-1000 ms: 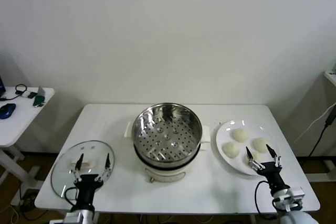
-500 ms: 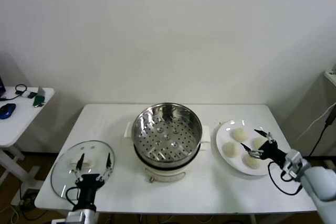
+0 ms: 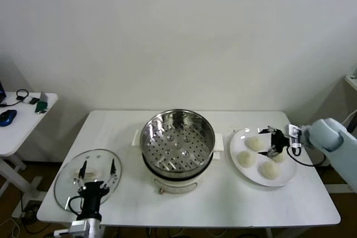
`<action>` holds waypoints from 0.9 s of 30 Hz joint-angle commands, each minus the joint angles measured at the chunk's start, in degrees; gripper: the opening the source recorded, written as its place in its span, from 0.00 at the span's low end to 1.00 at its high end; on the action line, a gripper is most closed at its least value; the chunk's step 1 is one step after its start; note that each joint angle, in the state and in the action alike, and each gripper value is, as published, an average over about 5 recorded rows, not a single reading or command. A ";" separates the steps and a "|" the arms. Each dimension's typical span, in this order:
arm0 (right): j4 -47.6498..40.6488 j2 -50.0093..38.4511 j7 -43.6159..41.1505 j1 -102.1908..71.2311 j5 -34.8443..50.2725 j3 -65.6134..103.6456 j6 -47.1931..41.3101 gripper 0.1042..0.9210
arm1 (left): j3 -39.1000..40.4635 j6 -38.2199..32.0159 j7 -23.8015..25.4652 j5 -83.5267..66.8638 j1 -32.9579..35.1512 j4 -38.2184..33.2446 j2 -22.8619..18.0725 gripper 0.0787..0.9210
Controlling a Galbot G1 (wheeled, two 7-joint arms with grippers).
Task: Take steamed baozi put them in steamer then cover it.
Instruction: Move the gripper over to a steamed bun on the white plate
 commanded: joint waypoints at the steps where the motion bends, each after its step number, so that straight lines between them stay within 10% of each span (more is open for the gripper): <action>1: -15.50 6.82 -7.08 23.44 -3.35 -27.24 0.81 0.88 | -0.20 0.79 -0.93 -0.47 -0.08 0.08 0.13 0.88; 27: -37.21 25.39 -6.29 15.94 -9.15 -23.01 6.11 0.88 | -2.18 2.35 -1.11 -1.36 -1.51 1.71 1.24 0.88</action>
